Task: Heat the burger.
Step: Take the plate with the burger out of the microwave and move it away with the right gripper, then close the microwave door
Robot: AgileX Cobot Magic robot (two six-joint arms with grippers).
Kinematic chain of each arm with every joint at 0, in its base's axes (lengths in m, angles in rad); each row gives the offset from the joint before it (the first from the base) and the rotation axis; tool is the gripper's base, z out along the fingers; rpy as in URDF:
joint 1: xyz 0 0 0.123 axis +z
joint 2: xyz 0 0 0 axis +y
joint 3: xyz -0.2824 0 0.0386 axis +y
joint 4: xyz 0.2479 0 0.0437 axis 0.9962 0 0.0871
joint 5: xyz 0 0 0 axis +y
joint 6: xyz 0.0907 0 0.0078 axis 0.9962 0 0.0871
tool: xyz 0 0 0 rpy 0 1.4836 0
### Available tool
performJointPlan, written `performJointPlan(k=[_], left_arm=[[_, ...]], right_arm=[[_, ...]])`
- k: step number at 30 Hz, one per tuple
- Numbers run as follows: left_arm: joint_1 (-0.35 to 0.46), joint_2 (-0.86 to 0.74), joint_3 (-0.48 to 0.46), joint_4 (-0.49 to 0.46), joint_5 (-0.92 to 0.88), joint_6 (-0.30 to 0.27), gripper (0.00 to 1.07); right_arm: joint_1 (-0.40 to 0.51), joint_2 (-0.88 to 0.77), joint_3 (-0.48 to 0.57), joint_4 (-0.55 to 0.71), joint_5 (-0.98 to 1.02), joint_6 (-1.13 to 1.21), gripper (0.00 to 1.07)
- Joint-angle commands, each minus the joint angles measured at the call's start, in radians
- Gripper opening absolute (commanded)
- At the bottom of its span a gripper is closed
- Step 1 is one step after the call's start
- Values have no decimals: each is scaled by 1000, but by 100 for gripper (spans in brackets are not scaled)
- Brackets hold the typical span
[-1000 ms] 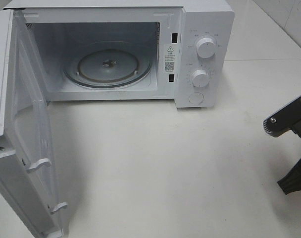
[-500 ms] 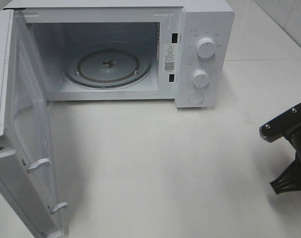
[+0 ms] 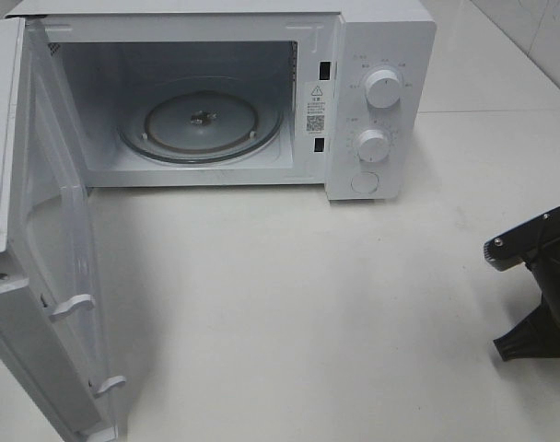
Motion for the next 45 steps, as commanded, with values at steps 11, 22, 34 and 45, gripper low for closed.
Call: performJointPlan(k=[11,22,34,45], left_arm=[[3,-18,1,0,-5,-7,100],[3,-18,1,0,-5,-7,100],[3,-18,1,0,-5,-7,100],[3,-18,1,0,-5,-7,100]], right_arm=[[-2,2,-8,9,41,-6,32],[-2,-110,-8,148,44,-100,68],[-2,-398,-115,514,31,-580,77],[-2,-583,-278,969,193,-1167,76]])
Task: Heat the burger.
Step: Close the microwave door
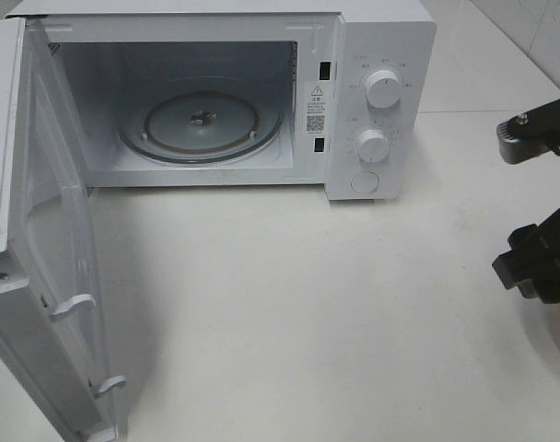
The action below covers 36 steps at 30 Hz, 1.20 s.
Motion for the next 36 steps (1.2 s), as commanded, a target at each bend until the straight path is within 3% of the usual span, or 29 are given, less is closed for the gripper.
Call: performJointPlan(k=[1,3,9,30,35,36], left_arm=[[3,-18,1,0,-5,-7,100],[3,-18,1,0,-5,-7,100],[3,-18,1,0,-5,-7,100],[3,-18,1,0,-5,-7,100],[3,-18,1,0,-5,-7,100],[3,-18,1,0,-5,-7,100]], right_arm=[[-2,-28,-16,57,32,-73,76],[-2,-119,-39,180,101,-127,76],[-2,-274,-40,312,179,-241,76],[-10,-765,-30,330,318,-307,76],[-103,-845,-26,336,315,-343,76],[-157,-892,-7,337,304,-384,76]])
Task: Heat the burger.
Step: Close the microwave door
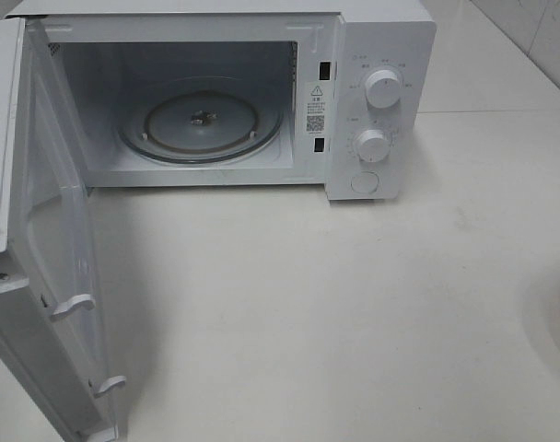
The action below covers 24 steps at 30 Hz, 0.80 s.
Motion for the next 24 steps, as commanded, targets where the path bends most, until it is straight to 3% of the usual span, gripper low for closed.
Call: performJointPlan(k=[1,15,24], left_arm=[[3,-18,1,0,-5,-7,100],[3,-18,1,0,-5,-7,100],[3,-18,1,3,-4,-7,100]], right_arm=[[-121,-113,45,2,-8,-94,76],[-349,-422,186,33,-89,-114,76],[-351,-422,213,37,-130,-108,76]])
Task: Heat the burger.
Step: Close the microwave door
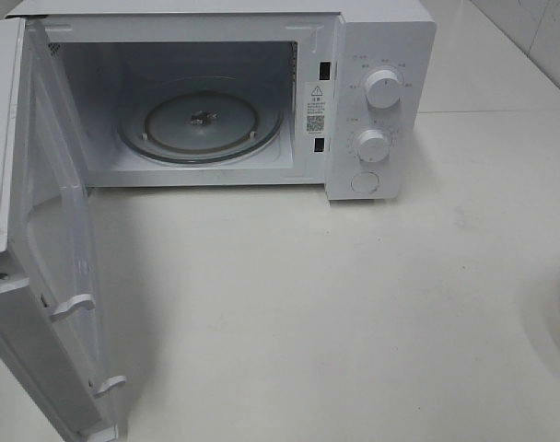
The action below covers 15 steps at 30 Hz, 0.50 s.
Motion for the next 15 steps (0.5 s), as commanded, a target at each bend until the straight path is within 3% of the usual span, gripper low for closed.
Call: performJointPlan(k=[1,15], left_arm=[[3,-18,1,3,-4,-7,100],[3,-18,1,3,-4,-7,100]], right_arm=[[-7,-27,4,-5,-16,-6,76],[-7,-27,4,2,-16,-6,76]])
